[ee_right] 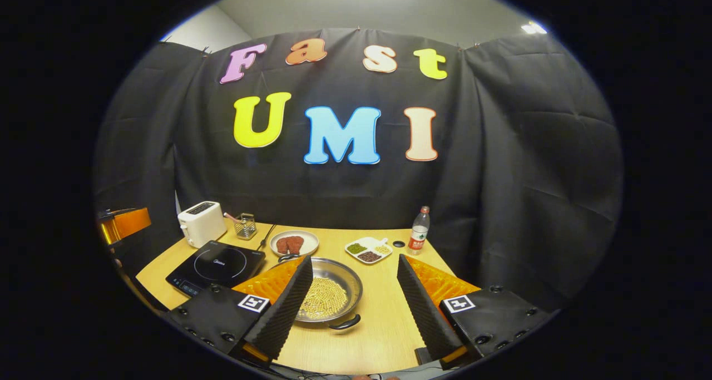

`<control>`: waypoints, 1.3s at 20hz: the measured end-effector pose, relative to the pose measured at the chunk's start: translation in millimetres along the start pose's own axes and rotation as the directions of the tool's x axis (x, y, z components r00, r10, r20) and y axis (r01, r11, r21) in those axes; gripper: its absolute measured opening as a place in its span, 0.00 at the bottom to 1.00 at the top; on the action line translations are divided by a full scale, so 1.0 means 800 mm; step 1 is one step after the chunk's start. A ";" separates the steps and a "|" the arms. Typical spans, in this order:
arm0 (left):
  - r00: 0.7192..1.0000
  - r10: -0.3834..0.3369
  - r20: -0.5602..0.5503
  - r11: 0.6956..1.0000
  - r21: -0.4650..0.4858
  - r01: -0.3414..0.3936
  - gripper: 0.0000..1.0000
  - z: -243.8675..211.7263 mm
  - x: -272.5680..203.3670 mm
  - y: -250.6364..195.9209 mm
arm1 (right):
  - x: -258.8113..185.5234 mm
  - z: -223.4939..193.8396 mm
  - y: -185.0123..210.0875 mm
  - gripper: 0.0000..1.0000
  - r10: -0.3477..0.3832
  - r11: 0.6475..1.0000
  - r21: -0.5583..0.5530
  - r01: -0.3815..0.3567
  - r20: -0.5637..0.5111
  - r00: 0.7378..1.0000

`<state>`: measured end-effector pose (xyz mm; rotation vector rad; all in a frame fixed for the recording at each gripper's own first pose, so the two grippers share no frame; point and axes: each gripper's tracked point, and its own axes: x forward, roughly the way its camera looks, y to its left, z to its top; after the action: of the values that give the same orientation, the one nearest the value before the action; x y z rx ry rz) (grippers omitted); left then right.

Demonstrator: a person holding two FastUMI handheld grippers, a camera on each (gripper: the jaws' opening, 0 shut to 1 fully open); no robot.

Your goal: First push the handle of the pot to place it horizontally, then grasp the pot with both hands and set it on the induction cooktop.

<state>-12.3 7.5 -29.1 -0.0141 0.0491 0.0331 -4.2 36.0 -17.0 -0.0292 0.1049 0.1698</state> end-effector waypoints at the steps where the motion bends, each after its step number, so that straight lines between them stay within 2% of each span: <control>1: 1.000 0.008 -0.002 1.000 -0.002 -0.008 0.83 -0.002 0.000 0.002 | 0.003 -0.001 0.005 0.97 0.026 1.000 -0.006 -0.026 -0.017 1.000; 6: 0.999 0.036 -0.011 0.999 -0.030 -0.036 0.83 -0.015 -0.011 0.009 | 0.027 -0.013 0.027 0.97 0.109 0.994 -0.017 -0.111 -0.109 0.988; 9: 0.998 0.056 -0.024 0.998 -0.013 -0.057 0.83 -0.023 -0.024 0.018 | 0.047 -0.033 0.036 0.98 0.129 0.991 -0.016 -0.135 -0.194 0.972; 10: 0.998 0.056 -0.030 0.998 -0.012 -0.056 0.86 -0.026 -0.028 0.021 | 0.051 -0.039 0.046 0.97 0.143 0.989 -0.003 -0.147 -0.218 0.965; 11: 0.998 0.056 -0.036 0.998 -0.021 -0.057 0.83 -0.029 -0.030 0.024 | 0.056 -0.044 0.052 0.92 0.154 0.988 0.009 -0.156 -0.237 0.959; 13: 0.997 0.052 -0.056 0.996 -0.076 -0.056 0.86 -0.033 -0.030 0.028 | 0.062 -0.060 0.061 0.82 0.165 0.986 0.023 -0.166 -0.287 0.943; 14: 0.997 0.050 -0.058 0.994 -0.094 -0.055 0.84 -0.032 -0.031 0.027 | 0.063 -0.066 0.066 0.67 0.173 0.985 0.030 -0.173 -0.308 0.935; 16: 0.997 0.061 -0.048 0.993 -0.100 -0.066 0.86 -0.022 -0.027 0.032 | 0.061 -0.076 0.075 0.51 0.181 0.983 0.026 -0.183 -0.340 0.923; 17: 0.997 0.057 -0.050 0.993 -0.099 -0.062 0.83 -0.019 -0.025 0.029 | 0.065 -0.083 0.075 0.49 0.180 0.983 0.020 -0.185 -0.348 0.920; 18: 0.997 0.053 -0.054 0.994 -0.094 -0.057 0.83 -0.020 -0.023 0.025 | 0.067 -0.091 0.078 0.31 0.184 0.981 0.015 -0.192 -0.363 0.913; 19: 0.997 0.052 -0.056 0.995 -0.083 -0.057 0.83 -0.017 -0.022 0.025 | 0.068 -0.100 0.081 0.26 0.200 0.978 0.023 -0.207 -0.381 0.903; 20: 0.997 0.053 -0.059 0.996 -0.071 -0.057 0.83 -0.018 -0.020 0.024 | 0.068 -0.112 0.088 0.17 0.226 0.972 0.036 -0.231 -0.405 0.886; 21: 0.996 0.053 -0.066 0.997 -0.061 -0.057 0.83 -0.019 -0.017 0.022 | 0.071 -0.125 0.094 0.18 0.246 0.967 0.044 -0.252 -0.431 0.868; 23: 0.995 0.050 -0.089 0.998 -0.044 -0.054 0.86 -0.027 -0.015 0.018 | 0.074 -0.146 0.099 0.05 0.289 0.953 0.055 -0.299 -0.470 0.834; 26: 0.991 0.041 -0.130 0.998 -0.040 -0.046 0.86 -0.040 0.005 -0.005 | 0.081 -0.181 0.093 0.02 0.322 0.941 0.087 -0.327 -0.525 0.788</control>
<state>-9.3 3.2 -60.8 -0.0580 0.1778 0.0770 31.9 114.6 -169.0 -0.0668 0.6745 0.5091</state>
